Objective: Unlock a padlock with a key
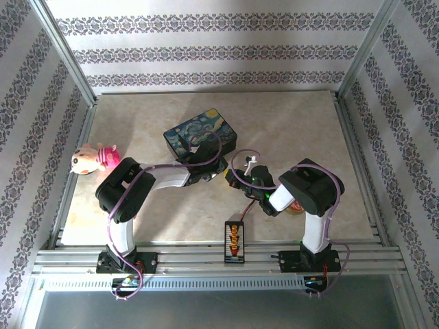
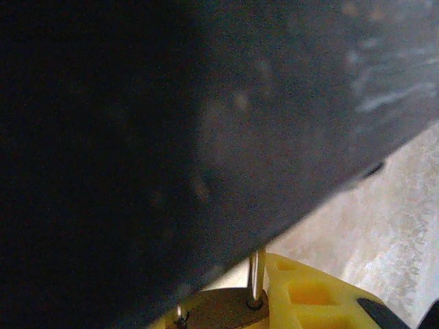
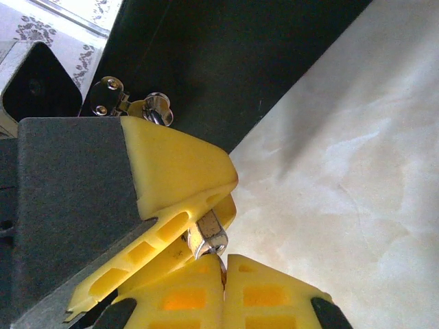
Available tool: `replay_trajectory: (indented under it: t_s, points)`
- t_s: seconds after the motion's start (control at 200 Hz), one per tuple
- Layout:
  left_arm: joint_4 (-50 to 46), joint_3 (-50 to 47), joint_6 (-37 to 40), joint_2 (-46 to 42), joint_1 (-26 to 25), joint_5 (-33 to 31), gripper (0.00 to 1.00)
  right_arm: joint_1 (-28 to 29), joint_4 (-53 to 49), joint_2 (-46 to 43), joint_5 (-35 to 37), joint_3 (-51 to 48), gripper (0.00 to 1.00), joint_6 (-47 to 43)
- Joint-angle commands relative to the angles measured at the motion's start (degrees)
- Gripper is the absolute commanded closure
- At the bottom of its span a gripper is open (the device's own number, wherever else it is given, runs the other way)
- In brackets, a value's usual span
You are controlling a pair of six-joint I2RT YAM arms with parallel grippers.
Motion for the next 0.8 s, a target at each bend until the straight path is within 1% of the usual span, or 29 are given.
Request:
replay_trajectory:
  t_s: [0.0,0.06,0.085,0.135,0.145,0.16,0.17,0.355,0.57,0.675,0.695,0.795]
  points:
    - [0.4,-2.5,-4.2,-0.3,-1.0,8.9,0.66,-0.6,5.7,-2.0,1.9,0.7,1.00,-0.3]
    - [1.0,-2.9,-4.1,-0.6,-0.9,8.9,0.55,-0.6,5.7,-2.0,1.8,0.9,1.00,-0.1]
    - [1.3,-3.0,-4.0,-0.7,-0.9,9.0,0.53,-0.6,5.7,-2.0,1.8,0.9,1.00,-0.1]
    - [2.0,-3.4,-3.9,-0.9,-0.8,8.8,0.51,-0.6,5.7,-2.1,1.7,1.0,1.00,0.0]
    - [2.1,-3.6,-3.9,-1.0,-0.9,8.8,0.50,-0.5,5.7,-2.2,1.7,1.0,1.00,0.1]
    - [2.4,-3.7,-3.8,-1.0,-0.9,8.8,0.45,-0.6,5.7,-2.1,1.7,1.0,1.00,0.1]
    - [2.6,-3.8,-3.8,-1.1,-0.9,8.8,0.44,-0.6,5.7,-2.1,1.8,1.0,1.00,0.1]
    - [3.3,-4.9,-2.5,-2.3,-0.8,7.3,0.43,-0.6,5.7,-2.0,1.5,1.6,1.00,0.6]
    - [4.2,-8.2,-0.5,-4.0,-0.7,1.8,0.43,-0.6,5.4,-1.7,1.5,2.6,1.00,0.8]
    - [7.9,-10.1,0.7,-3.9,-0.7,0.0,0.42,-0.5,5.3,-1.4,1.2,3.3,1.00,1.1]
    - [9.0,-10.6,0.8,-3.8,-0.7,-0.2,0.38,-0.5,5.3,-1.4,1.1,3.5,1.00,1.2]
    - [14.0,-11.6,2.8,-3.1,-0.6,-0.9,0.37,-0.5,5.3,-1.1,1.0,4.0,1.00,1.5]
